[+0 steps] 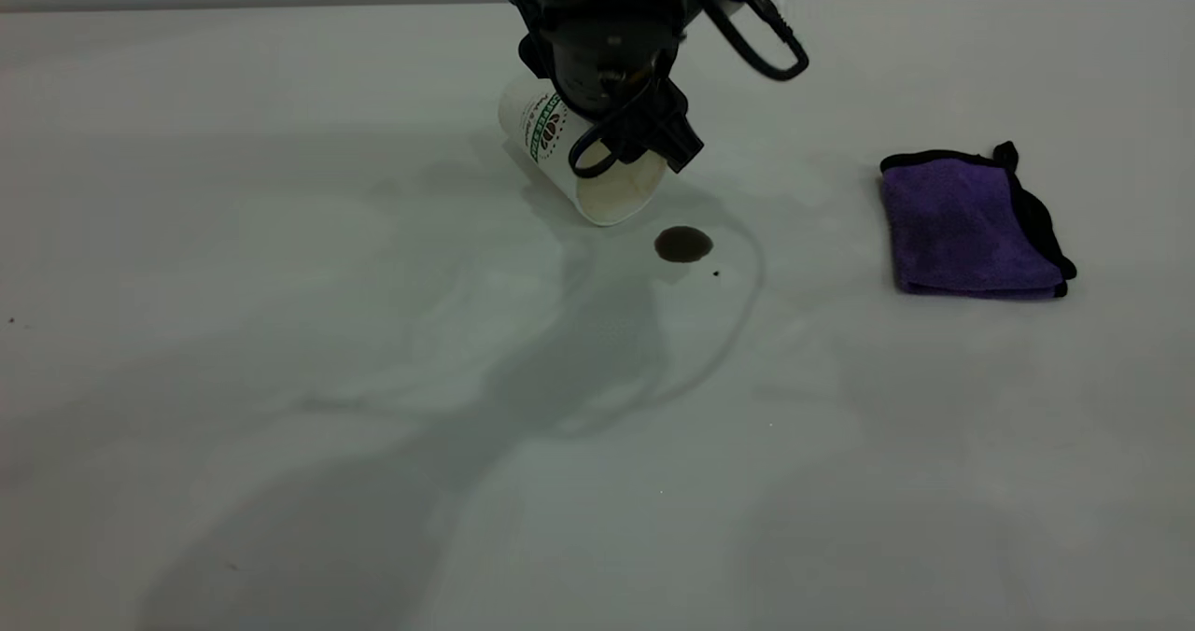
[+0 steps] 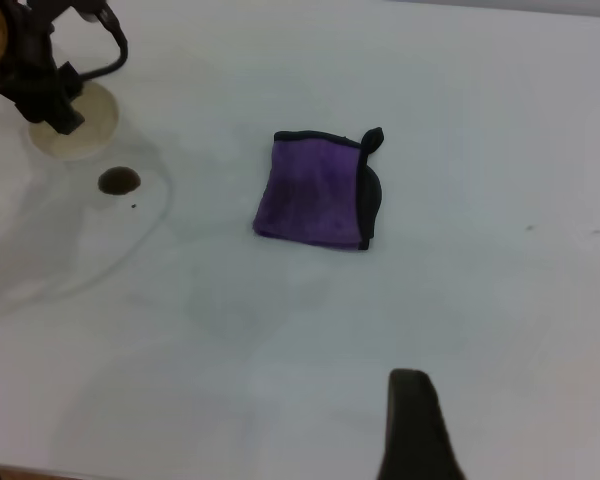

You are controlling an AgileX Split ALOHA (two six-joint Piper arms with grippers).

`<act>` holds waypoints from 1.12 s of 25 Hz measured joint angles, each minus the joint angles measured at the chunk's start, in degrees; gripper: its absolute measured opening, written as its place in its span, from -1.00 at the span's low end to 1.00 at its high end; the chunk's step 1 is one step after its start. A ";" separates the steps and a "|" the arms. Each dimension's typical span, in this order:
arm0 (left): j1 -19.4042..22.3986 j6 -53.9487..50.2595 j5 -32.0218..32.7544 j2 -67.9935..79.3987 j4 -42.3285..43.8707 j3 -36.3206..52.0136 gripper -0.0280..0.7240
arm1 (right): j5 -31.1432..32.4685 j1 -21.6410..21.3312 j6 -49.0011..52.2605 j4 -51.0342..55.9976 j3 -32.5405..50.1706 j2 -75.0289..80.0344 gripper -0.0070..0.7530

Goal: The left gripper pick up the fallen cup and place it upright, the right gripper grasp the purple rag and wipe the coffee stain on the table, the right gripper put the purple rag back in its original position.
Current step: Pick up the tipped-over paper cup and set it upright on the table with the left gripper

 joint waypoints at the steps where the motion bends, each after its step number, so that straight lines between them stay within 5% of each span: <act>1: 0.00 -0.80 0.32 0.36 1.05 0.00 0.59 | 0.00 0.00 0.00 0.00 0.00 0.00 0.43; 7: 0.00 -4.94 2.48 2.89 7.25 0.00 0.48 | 0.00 0.00 0.00 0.02 0.00 0.00 0.43; 10: 0.00 -8.68 5.20 3.64 10.13 0.00 0.12 | 0.00 0.00 0.00 0.02 0.00 0.00 0.43; 15: 0.00 -9.30 9.59 3.14 12.78 -0.35 -0.77 | 0.00 0.00 0.00 0.02 0.00 0.00 0.43; 18: 0.00 -4.83 9.74 1.93 10.86 -0.35 -0.90 | 0.00 0.00 0.00 0.02 0.00 0.00 0.43; 22: 1.57 9.37 10.81 -1.62 -0.55 -0.35 -0.92 | 0.00 0.00 0.00 0.02 0.00 0.00 0.43; 28: 12.32 42.17 12.32 -8.72 -33.52 -0.83 -0.92 | 0.00 0.00 0.00 0.07 0.00 0.00 0.43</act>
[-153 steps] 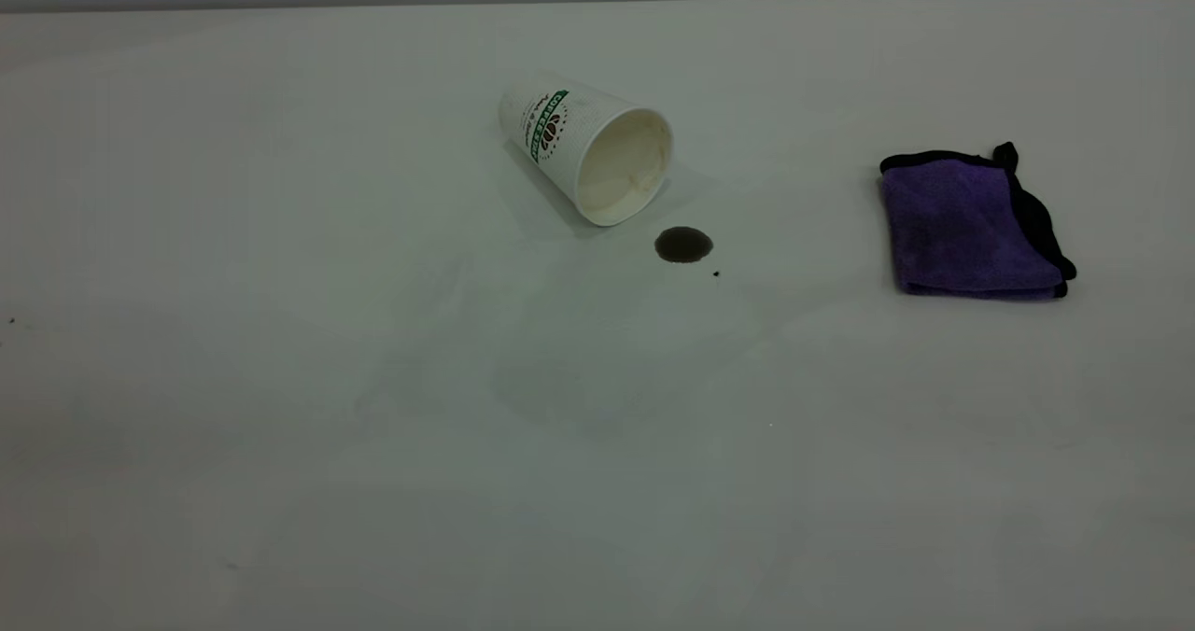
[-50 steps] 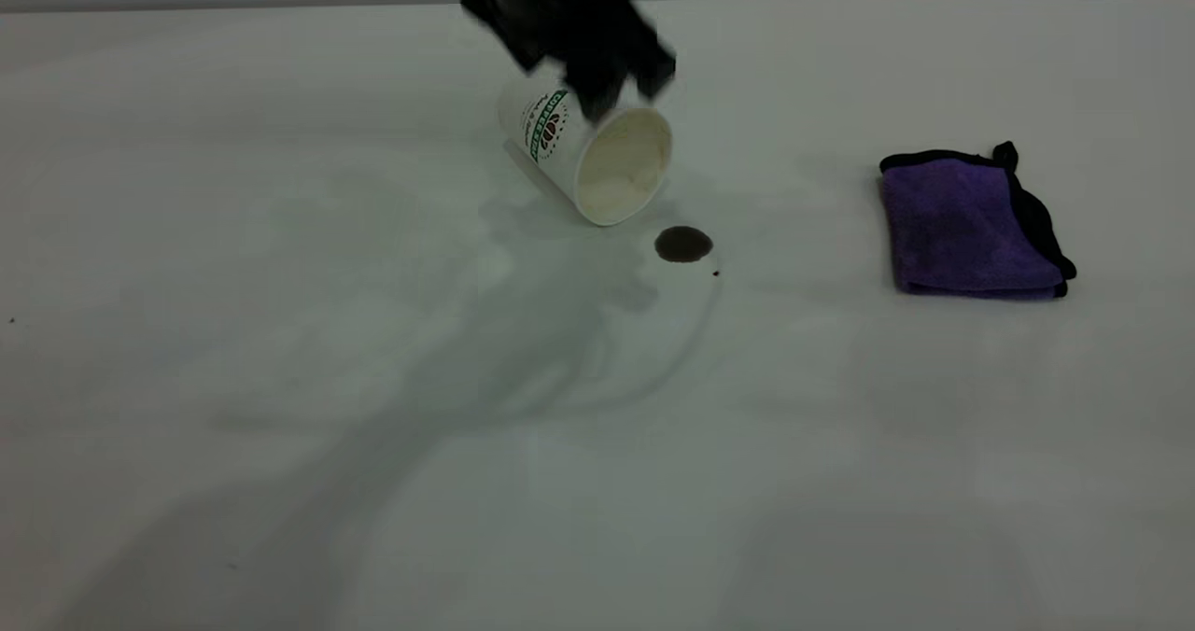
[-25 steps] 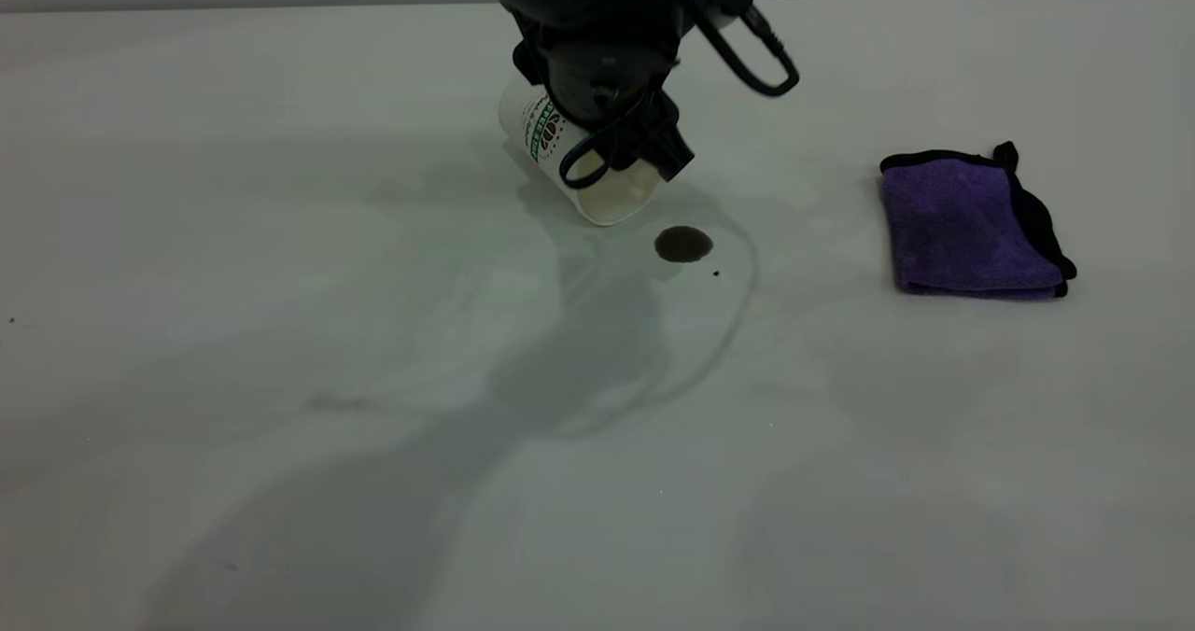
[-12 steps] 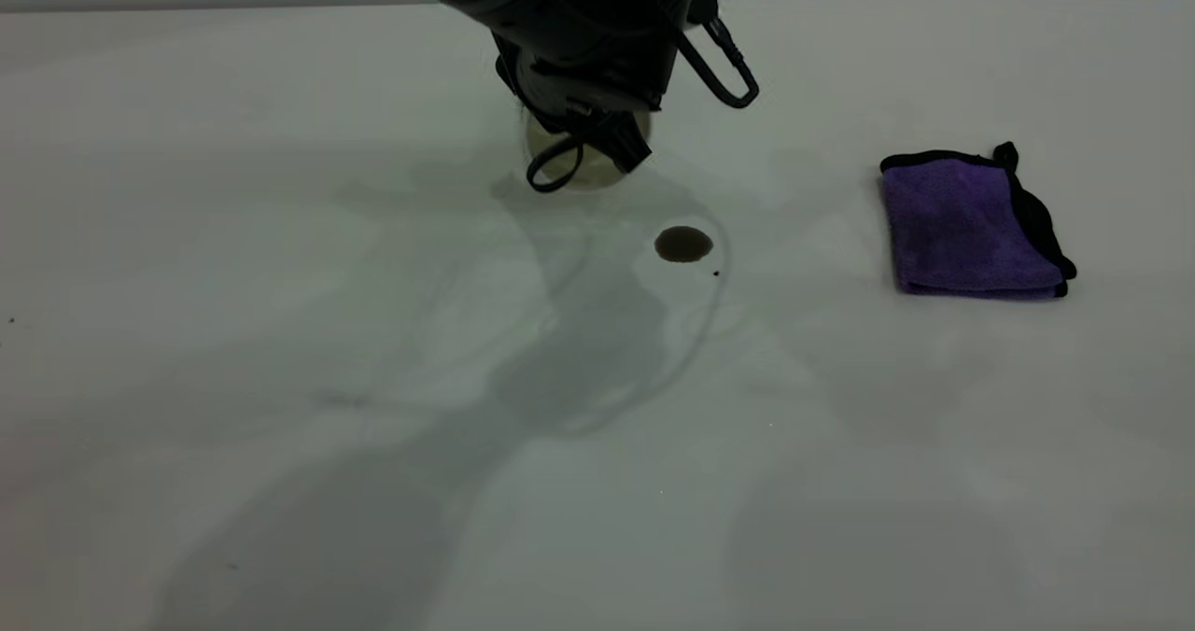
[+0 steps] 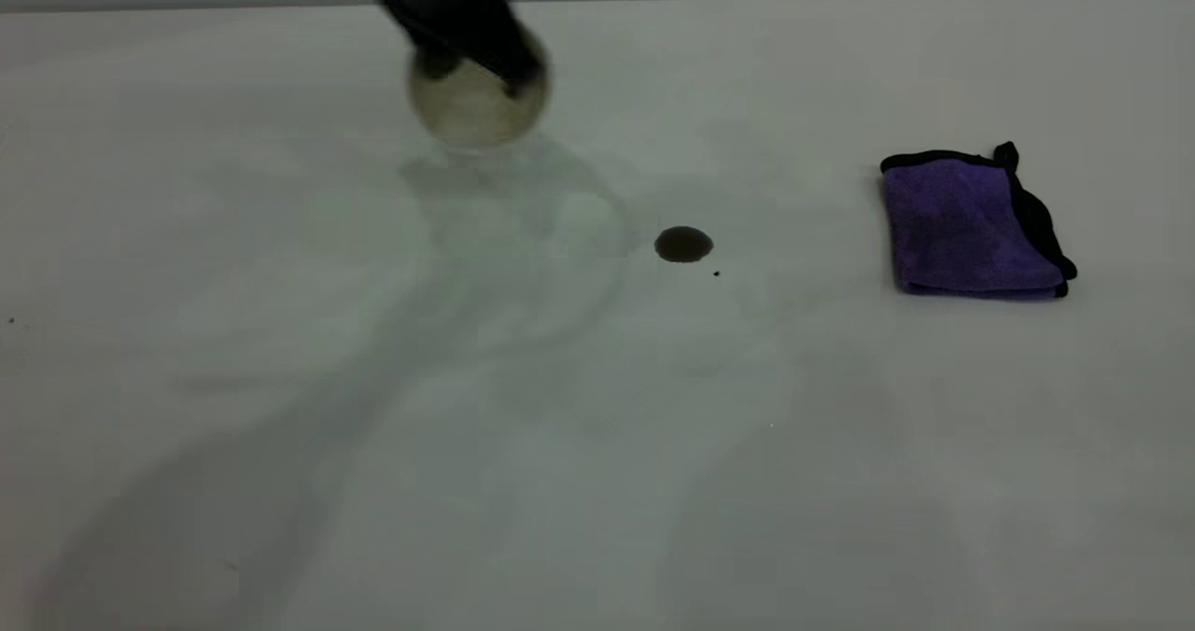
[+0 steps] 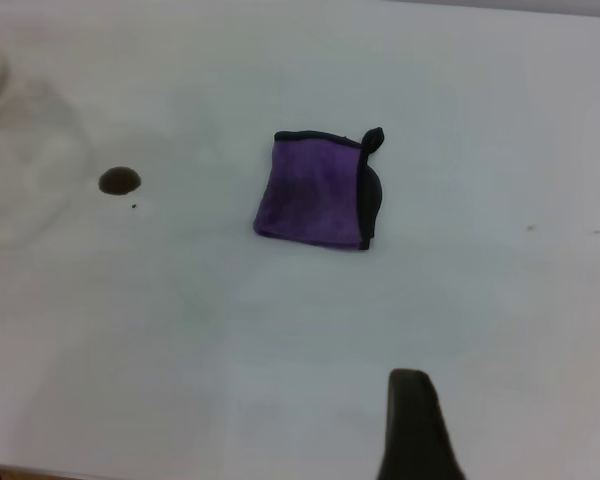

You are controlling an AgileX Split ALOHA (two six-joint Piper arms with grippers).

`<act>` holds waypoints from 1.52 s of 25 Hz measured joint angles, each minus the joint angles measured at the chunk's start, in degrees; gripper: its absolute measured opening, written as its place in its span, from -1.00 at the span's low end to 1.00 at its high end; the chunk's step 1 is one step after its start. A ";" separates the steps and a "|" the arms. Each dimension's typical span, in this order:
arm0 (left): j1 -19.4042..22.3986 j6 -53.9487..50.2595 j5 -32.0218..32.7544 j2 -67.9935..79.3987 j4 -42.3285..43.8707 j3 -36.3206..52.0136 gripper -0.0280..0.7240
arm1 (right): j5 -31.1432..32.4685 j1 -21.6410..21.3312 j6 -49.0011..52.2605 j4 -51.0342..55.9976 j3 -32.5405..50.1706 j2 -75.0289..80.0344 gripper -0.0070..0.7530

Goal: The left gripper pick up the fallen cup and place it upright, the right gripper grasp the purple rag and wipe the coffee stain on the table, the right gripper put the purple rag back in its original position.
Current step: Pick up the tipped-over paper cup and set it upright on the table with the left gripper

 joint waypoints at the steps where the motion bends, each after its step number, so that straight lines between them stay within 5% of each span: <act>1: 1.74 6.13 0.94 -0.34 -5.49 -0.78 -0.92 | 0.00 0.00 0.00 0.00 0.00 0.00 0.43; 4: 7.25 21.10 4.62 -0.08 -24.50 -3.84 -0.92 | 0.00 0.00 0.00 0.00 0.00 0.00 0.43; 8: 11.74 29.56 7.65 1.73 -37.15 -8.82 -0.92 | 0.00 0.00 0.00 0.00 0.00 0.00 0.43; 22: 13.47 28.27 24.89 15.06 -38.67 -26.96 -0.92 | 0.00 0.00 0.00 0.00 0.00 0.00 0.43; 32: 13.47 27.35 26.22 15.89 -38.72 -28.27 -0.87 | 0.00 0.00 0.00 0.00 0.00 0.00 0.43; 38: 13.47 27.35 26.22 16.15 -38.74 -28.27 -0.60 | 0.00 0.00 0.00 0.00 0.00 0.00 0.43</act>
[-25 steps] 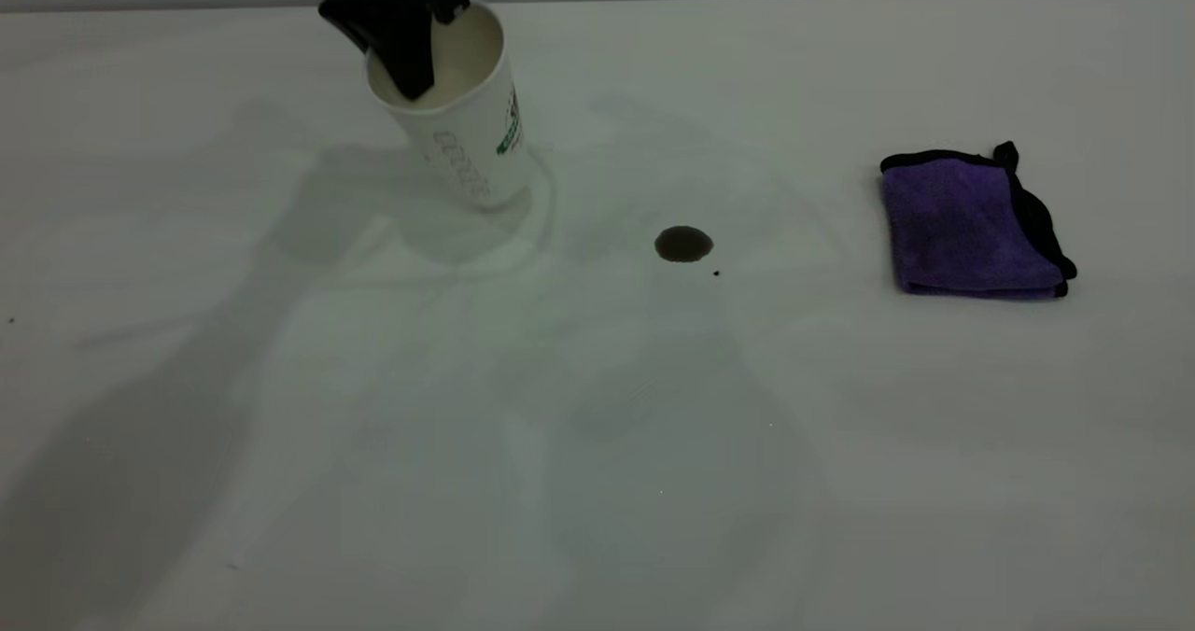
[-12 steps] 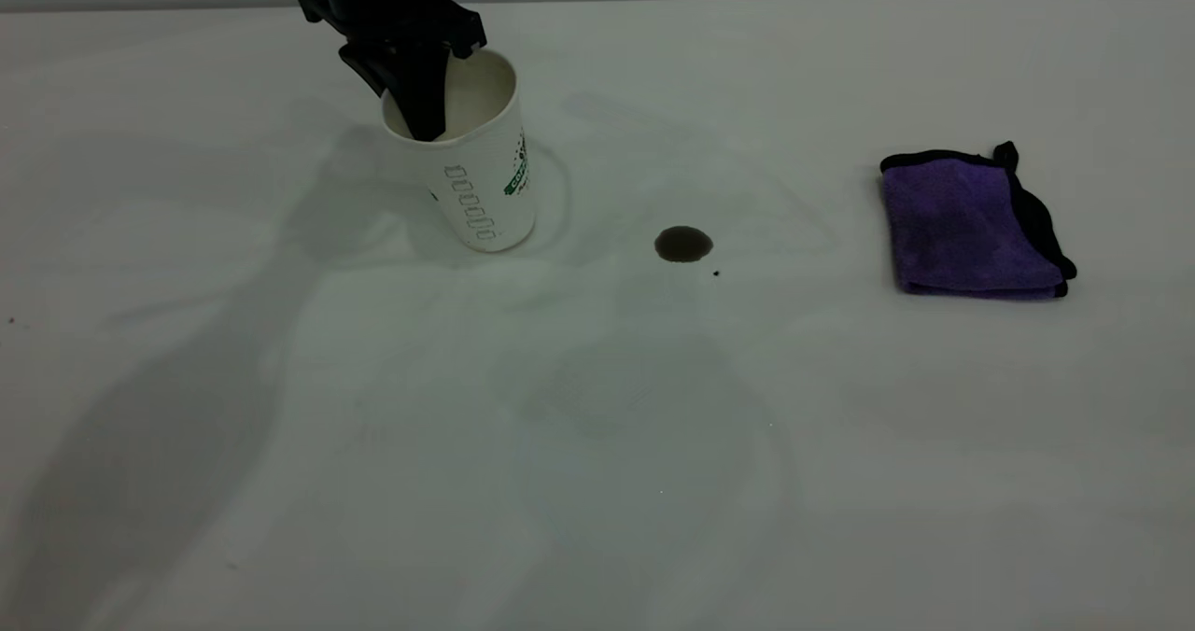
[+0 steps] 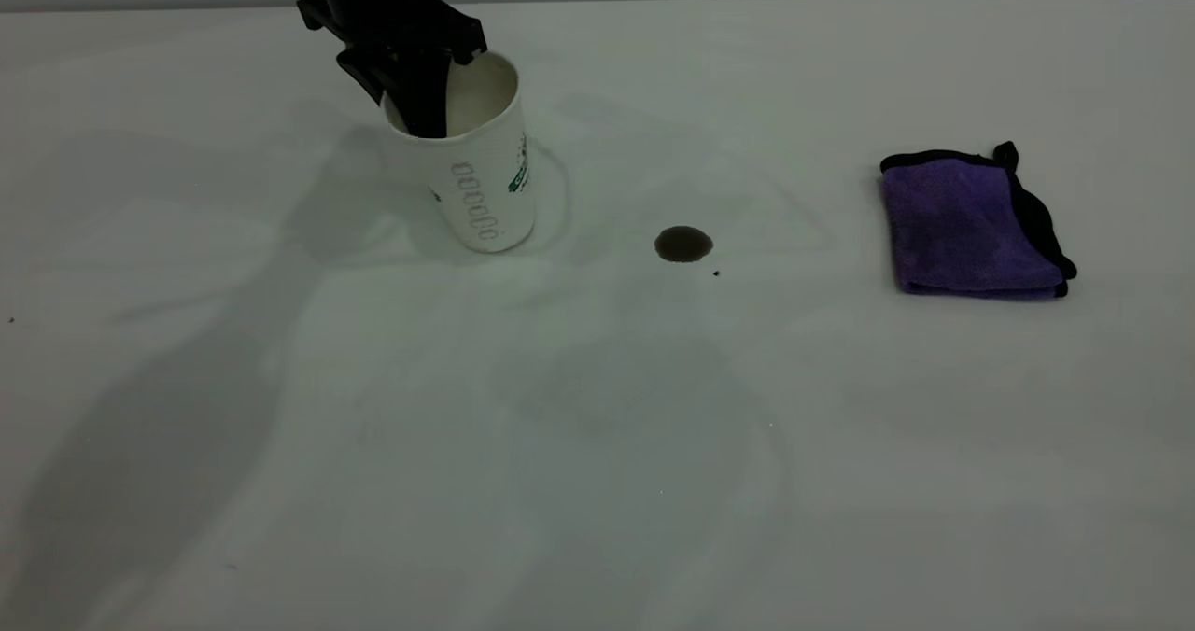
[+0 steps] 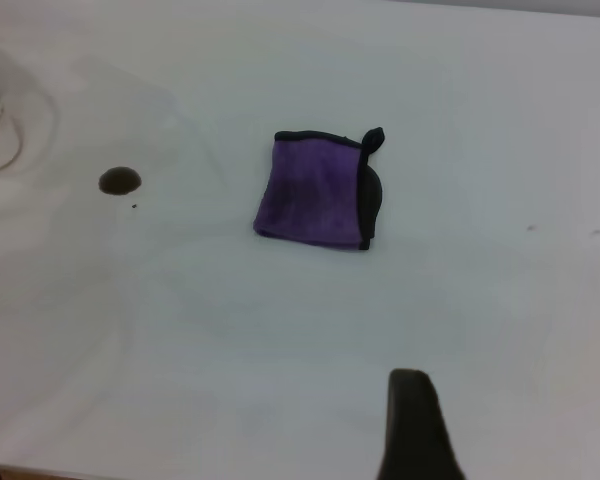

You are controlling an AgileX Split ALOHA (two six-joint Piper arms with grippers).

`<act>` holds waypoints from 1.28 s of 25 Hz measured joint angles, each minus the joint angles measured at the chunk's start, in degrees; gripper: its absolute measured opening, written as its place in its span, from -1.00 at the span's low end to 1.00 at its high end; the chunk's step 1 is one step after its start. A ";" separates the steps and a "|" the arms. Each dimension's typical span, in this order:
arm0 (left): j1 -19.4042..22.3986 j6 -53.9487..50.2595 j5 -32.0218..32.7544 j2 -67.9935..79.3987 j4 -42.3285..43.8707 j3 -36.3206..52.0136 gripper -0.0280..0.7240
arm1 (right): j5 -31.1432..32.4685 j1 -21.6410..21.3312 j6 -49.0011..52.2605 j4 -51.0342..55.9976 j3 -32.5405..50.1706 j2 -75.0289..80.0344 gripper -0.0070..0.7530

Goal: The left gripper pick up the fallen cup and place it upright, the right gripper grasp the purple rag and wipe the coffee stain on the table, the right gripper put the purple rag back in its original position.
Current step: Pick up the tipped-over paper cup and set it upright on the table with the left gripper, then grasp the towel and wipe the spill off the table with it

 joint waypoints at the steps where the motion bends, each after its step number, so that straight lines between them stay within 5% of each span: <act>1: 0.00 0.00 0.00 0.00 0.00 0.00 -0.53 | 0.00 0.00 0.00 0.00 0.00 0.00 0.43; 10: 0.00 0.00 -0.75 -0.24 0.00 -2.28 0.10 | 0.00 0.00 -0.05 0.00 0.00 0.00 0.43; 24: -1.13 -3.14 2.74 -1.89 -1.27 -25.68 0.15 | 0.00 0.00 0.00 0.00 0.00 0.00 0.43; 32: -2.54 -7.53 2.74 -10.92 -1.46 -27.03 0.15 | 0.00 0.00 0.00 0.07 0.00 0.00 0.43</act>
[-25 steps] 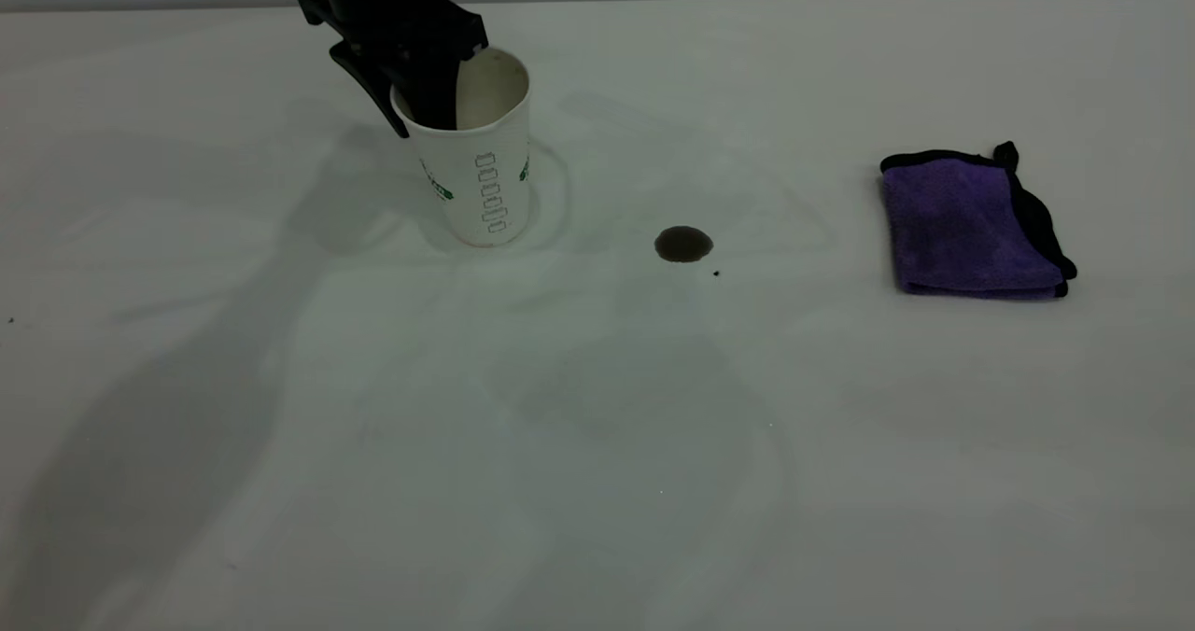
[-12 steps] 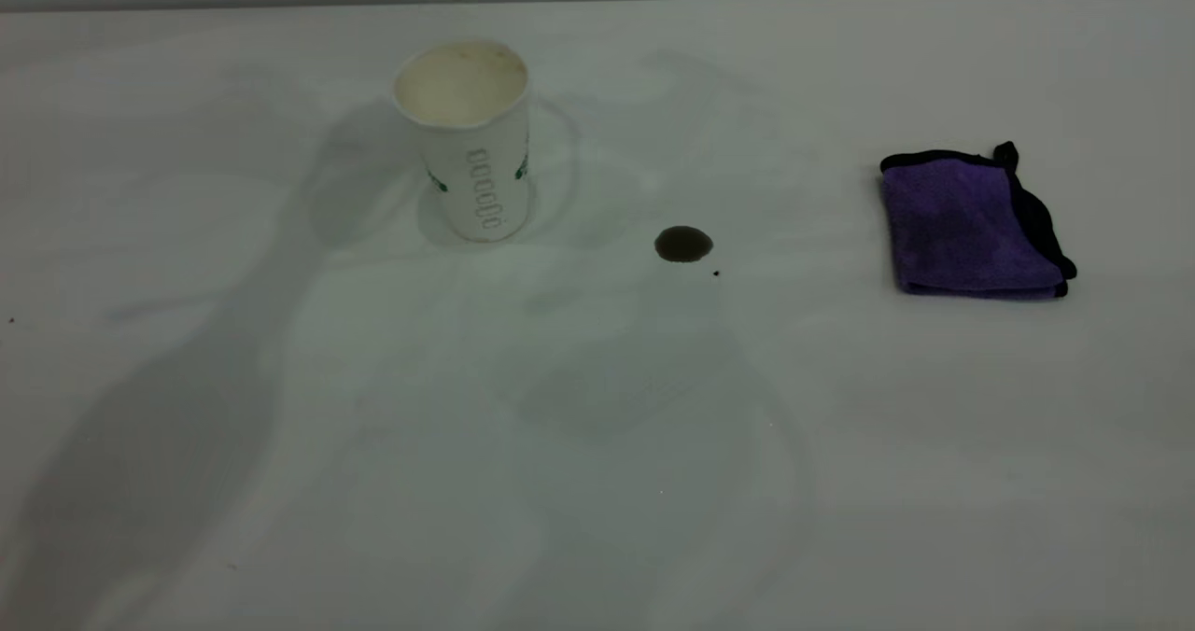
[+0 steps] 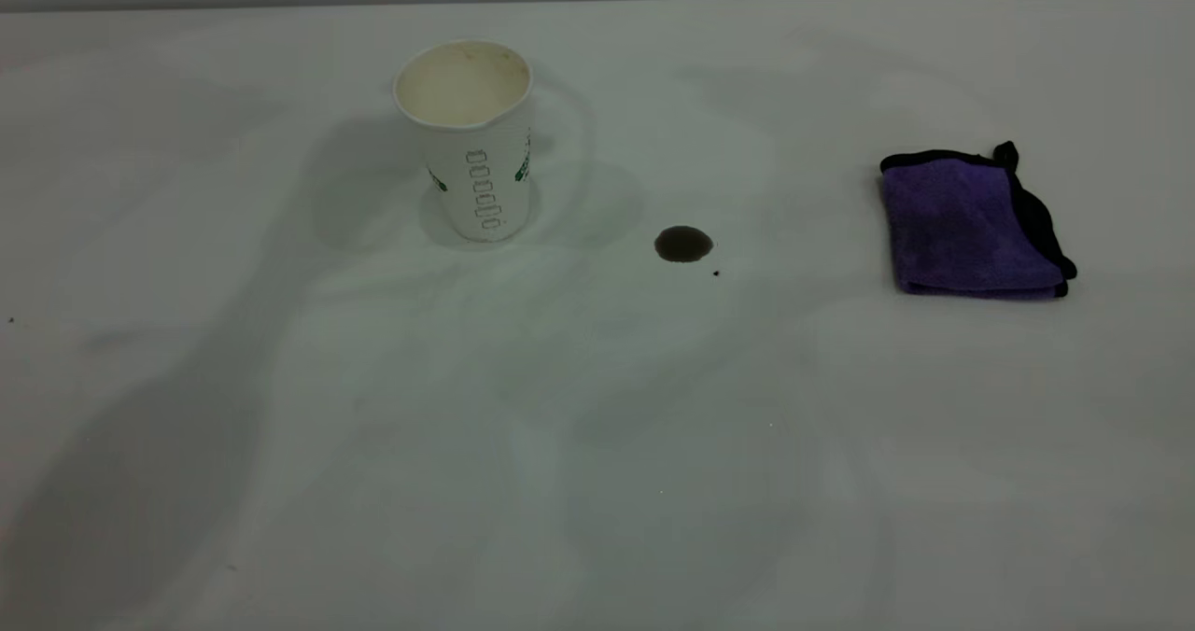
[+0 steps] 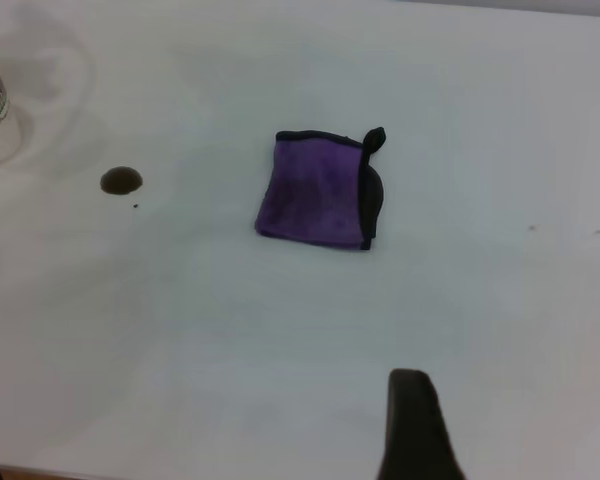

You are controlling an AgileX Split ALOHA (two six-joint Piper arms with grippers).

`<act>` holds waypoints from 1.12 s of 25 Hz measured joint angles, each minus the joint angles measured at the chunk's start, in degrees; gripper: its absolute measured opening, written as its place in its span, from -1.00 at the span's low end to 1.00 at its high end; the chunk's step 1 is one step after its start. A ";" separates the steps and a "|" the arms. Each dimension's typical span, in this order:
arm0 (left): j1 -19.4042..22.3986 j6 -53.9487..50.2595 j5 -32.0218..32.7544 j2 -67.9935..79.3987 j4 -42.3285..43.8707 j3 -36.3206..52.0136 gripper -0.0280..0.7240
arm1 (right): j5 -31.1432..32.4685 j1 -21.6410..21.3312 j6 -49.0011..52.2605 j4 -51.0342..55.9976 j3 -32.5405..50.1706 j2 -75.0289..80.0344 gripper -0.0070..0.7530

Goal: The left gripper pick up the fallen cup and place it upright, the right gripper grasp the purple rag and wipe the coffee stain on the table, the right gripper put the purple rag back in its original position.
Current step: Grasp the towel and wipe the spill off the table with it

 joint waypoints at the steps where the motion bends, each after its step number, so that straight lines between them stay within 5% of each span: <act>1: 0.00 -0.58 0.00 -2.24 0.00 0.00 0.15 | 0.00 0.00 0.00 0.00 0.00 0.00 0.43; 8: -0.23 -4.04 0.00 -21.43 -0.05 6.44 0.12 | 0.00 0.00 0.00 0.00 0.00 0.00 0.43; 28: -1.40 -9.21 0.00 -82.96 0.41 86.60 0.24 | 0.00 0.00 0.00 0.00 0.00 0.00 0.43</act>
